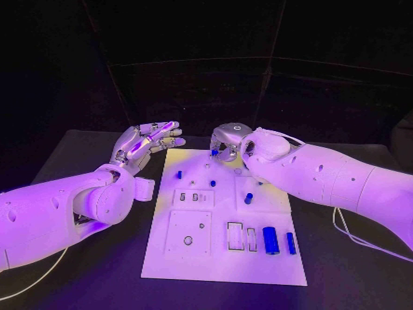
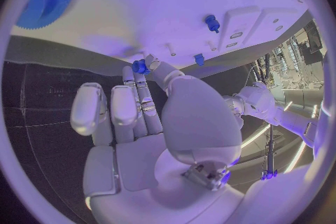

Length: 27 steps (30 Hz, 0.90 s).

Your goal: Assemble the parts on the task board

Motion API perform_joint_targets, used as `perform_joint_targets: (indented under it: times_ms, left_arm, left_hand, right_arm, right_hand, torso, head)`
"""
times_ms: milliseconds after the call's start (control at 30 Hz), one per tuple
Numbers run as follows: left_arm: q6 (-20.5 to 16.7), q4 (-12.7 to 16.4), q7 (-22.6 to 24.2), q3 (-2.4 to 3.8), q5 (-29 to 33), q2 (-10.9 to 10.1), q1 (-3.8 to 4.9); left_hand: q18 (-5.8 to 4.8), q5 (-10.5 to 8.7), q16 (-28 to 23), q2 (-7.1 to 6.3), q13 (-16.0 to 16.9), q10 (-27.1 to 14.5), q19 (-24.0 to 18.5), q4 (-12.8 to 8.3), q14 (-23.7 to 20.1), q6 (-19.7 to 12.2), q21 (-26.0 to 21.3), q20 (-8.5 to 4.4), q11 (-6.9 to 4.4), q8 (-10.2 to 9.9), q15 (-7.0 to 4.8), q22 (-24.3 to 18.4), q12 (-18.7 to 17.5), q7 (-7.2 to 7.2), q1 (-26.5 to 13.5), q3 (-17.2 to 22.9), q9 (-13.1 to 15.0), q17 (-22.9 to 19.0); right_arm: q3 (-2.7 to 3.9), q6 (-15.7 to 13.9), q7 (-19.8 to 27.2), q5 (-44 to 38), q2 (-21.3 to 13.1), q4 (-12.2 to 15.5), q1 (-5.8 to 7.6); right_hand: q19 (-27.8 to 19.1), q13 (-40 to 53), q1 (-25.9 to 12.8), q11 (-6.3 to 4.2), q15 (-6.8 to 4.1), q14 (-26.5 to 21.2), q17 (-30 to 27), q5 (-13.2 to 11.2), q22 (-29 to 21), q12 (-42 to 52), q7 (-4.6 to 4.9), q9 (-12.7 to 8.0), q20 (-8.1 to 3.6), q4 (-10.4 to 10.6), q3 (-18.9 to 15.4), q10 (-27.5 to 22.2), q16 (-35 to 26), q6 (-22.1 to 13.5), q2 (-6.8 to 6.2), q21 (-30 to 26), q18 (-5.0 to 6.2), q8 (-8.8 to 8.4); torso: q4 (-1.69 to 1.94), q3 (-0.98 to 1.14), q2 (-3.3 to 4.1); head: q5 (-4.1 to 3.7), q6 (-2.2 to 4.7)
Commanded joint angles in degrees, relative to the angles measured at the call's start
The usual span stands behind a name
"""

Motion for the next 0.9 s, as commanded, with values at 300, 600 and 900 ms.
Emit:
perform_joint_targets:
  times_ms: [300,600,900]
  left_arm:
    - [0.72,0.10,0.93,0.05,-0.05,-0.01,0.12]
    - [0.70,0.12,0.89,0.05,-0.05,0.02,0.13]
    - [0.73,0.10,0.81,0.05,-0.05,0.08,0.16]
  left_hand:
    - [0.34,0.10,-0.39,-0.25,-0.09,-0.48,0.39,-0.34,0.43,0.08,-0.38,0.15,-0.02,-0.23,0.00,-0.06,-0.34,2.01,0.16,-0.09,-0.08,-0.07]
    - [0.34,0.10,-0.39,-0.25,-0.09,-0.48,0.39,-0.34,0.43,0.08,-0.38,0.15,-0.02,-0.23,0.00,-0.06,-0.34,2.01,0.16,-0.09,-0.08,-0.07]
    - [0.34,0.10,-0.39,-0.25,-0.09,-0.48,0.39,-0.34,0.43,0.08,-0.38,0.15,-0.02,-0.23,0.00,-0.06,-0.34,2.01,0.16,-0.09,-0.08,-0.07]
  right_arm:
    - [0.03,1.02,1.45,0.22,0.27,0.02,0.12]
    - [0.03,1.55,1.35,0.27,0.80,-0.30,0.12]
    - [0.02,1.61,0.54,0.27,1.41,-0.72,0.12]
  right_hand:
    - [-0.37,-0.13,0.27,0.10,0.51,-0.16,-0.36,0.13,-0.31,-0.26,0.18,0.66,0.28,-0.02,0.28,-0.79,-0.45,0.16,-0.36,-0.46,0.04,-0.03]
    - [-0.23,-0.02,0.42,0.00,0.49,-0.10,-0.08,0.03,-0.09,0.09,0.16,0.65,0.33,0.06,0.46,-0.30,-0.31,0.03,-0.04,-0.39,0.01,-0.19]
    - [0.14,0.29,0.64,-0.34,0.26,0.11,0.50,-0.01,0.46,0.64,0.05,0.65,0.23,0.15,0.74,1.41,0.05,-0.27,0.25,-0.16,-0.08,-0.51]
  torso:
    - [0.03,-0.01,-0.01]
    - [0.06,0.00,-0.01]
    - [0.10,-0.01,0.01]
  head:
    - [0.06,-0.15]
    - [0.07,-0.20]
    - [0.07,-0.17]
